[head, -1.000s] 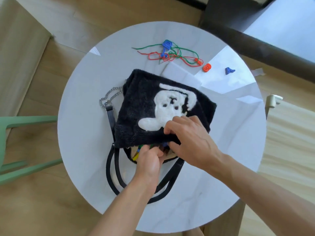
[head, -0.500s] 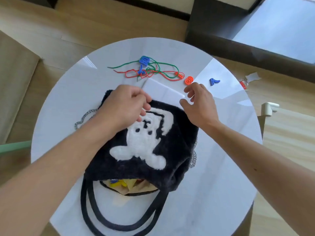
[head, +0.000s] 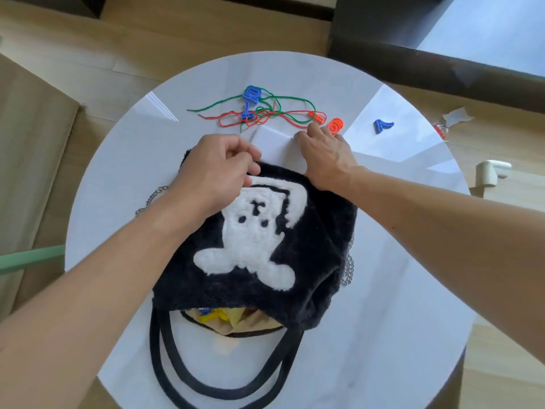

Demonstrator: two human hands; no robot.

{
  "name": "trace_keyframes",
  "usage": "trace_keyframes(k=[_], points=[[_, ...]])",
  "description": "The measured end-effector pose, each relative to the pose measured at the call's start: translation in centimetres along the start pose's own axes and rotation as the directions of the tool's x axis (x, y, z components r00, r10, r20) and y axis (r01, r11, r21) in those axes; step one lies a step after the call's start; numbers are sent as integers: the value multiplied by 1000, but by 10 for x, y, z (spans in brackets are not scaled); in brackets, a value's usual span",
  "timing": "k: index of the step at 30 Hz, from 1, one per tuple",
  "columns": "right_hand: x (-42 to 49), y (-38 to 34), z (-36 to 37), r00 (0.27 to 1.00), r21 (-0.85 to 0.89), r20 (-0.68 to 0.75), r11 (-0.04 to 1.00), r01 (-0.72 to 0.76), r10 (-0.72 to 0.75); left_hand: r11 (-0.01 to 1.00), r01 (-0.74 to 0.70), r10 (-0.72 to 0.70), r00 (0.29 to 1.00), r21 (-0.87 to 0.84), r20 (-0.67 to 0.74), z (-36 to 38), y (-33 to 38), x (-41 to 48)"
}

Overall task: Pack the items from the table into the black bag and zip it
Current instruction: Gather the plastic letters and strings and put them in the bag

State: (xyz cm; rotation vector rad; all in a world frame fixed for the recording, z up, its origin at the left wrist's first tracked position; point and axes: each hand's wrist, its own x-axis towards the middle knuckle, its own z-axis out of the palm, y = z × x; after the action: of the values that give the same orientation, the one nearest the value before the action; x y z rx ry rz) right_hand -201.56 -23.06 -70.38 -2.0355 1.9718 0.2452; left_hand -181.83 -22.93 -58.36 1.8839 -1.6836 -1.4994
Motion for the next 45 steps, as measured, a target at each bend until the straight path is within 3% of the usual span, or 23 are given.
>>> trace_keyframes(k=[3, 7, 11, 13, 15, 19, 21, 24, 28, 31, 37, 41, 45], points=[[1, -5, 2, 1000, 4, 1, 1000, -9, 9, 999, -19, 20, 1000, 29, -17, -10, -17, -12], [3, 0, -12, 998, 143, 46, 989, -43, 37, 989, -66, 71, 997, 134, -31, -27, -46, -37], [-14, 11, -48, 971, 322, 84, 916, -241, 225, 948, -148, 172, 983, 280, -64, -39, -82, -73], [-36, 9, -69, 935, 512, 126, 785, -348, 332, 920, -242, 264, 964, 310, -32, -40, -101, -91], [-70, -4, -86, 922, 720, 183, 592, -362, 341, 874, -326, 342, 940, 360, 22, -38, -121, -106], [-167, -42, -90, 966, 941, 244, 221, -256, 80, 646, -438, 459, 877, 625, 140, -25, -150, -119], [-216, -72, -77, 956, 950, 294, 113, -292, -4, 566, -423, 455, 876, 707, 159, -21, -160, -116], [-273, -121, -52, 917, 917, 398, 44, -397, -18, 518, -419, 476, 866, 746, 156, -21, -168, -106], [-309, -172, -29, 822, 812, 569, -167, -559, 12, 623, -475, 539, 837, 622, 99, -31, -154, -94], [-306, -195, -17, 775, 770, 626, -221, -598, 84, 681, -484, 541, 838, 549, 67, -37, -140, -88], [-260, -211, -6, 724, 797, 600, -327, -507, 341, 690, -537, 542, 828, 485, 144, -45, -131, -89], [-222, -226, -2, 644, 786, 613, -435, -439, 457, 698, -541, 550, 825, 468, 134, -47, -131, -92], [-191, -238, -2, 504, 729, 670, -613, -305, 545, 710, -544, 562, 820, 447, 104, -46, -133, -94]])
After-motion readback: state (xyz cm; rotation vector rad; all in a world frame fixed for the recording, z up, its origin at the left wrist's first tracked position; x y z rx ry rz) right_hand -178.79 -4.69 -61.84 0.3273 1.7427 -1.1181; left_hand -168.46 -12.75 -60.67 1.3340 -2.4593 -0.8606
